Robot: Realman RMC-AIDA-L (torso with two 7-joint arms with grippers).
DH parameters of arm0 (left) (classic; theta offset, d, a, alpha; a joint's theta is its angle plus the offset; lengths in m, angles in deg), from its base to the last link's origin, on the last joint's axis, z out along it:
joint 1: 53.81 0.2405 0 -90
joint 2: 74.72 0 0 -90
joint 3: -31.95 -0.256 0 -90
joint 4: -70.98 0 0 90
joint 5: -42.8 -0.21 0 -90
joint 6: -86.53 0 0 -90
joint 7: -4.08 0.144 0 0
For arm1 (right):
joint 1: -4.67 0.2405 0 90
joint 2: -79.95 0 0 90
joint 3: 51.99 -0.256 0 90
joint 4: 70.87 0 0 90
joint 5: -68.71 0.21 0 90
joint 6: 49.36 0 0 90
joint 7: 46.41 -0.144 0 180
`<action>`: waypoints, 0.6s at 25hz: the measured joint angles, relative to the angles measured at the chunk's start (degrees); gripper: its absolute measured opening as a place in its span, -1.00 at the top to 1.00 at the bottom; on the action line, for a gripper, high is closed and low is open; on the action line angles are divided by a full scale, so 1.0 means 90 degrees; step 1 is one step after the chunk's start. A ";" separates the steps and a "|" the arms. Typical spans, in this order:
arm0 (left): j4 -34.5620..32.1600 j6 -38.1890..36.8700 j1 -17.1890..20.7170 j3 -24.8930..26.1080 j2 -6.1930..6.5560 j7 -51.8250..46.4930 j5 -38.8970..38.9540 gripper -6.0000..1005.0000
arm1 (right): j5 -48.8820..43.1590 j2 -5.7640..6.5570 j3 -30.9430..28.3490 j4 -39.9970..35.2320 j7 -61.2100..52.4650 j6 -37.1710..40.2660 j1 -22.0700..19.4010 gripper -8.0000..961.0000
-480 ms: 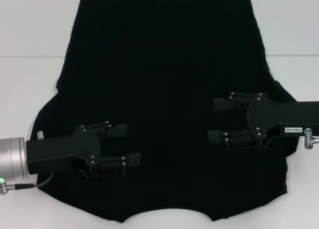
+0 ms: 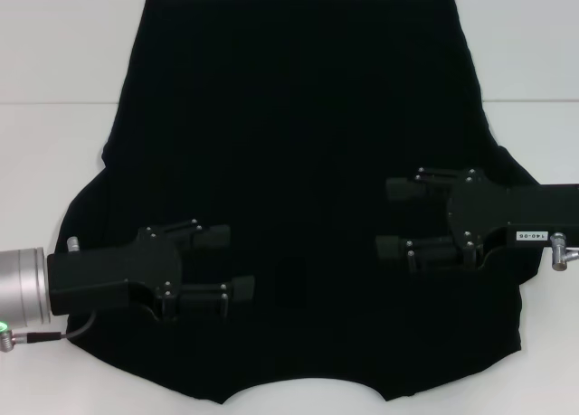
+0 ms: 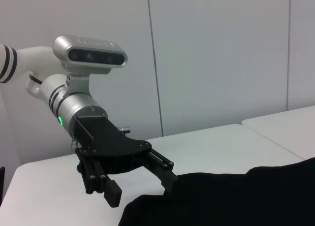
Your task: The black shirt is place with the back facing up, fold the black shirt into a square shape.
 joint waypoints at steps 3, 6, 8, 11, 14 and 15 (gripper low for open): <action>0.0003 -0.0002 0.0000 0.0000 0.0000 0.0000 0.0001 -0.74 | 0.0000 -0.0003 0.0000 0.0000 0.0000 0.0000 0.0000 -0.84; 0.0015 0.0017 0.0005 0.0058 -0.0006 -0.0025 0.0033 -0.74 | 0.0025 -0.0018 -0.0001 0.0015 0.0000 -0.0037 0.0000 -0.84; 0.0077 0.0061 -0.0017 0.0424 -0.0020 -0.0242 0.0145 -0.74 | 0.0087 -0.0028 -0.0009 0.0042 0.0000 -0.0065 -0.0004 -0.84; 0.0111 0.0168 -0.0037 0.0688 -0.0025 -0.0431 0.0175 -0.74 | 0.0145 -0.0039 -0.0013 0.0063 0.0000 -0.0067 -0.0002 -0.84; 0.0121 0.0662 -0.0044 0.0893 -0.0009 -0.1009 0.0181 -0.74 | 0.0151 -0.0054 -0.0016 0.0078 -0.0005 -0.0066 0.0018 -0.84; 0.0120 0.0828 -0.0044 0.0916 0.0000 -0.1209 0.0181 -0.74 | 0.0152 -0.0062 -0.0017 0.0084 -0.0010 -0.0067 0.0024 -0.84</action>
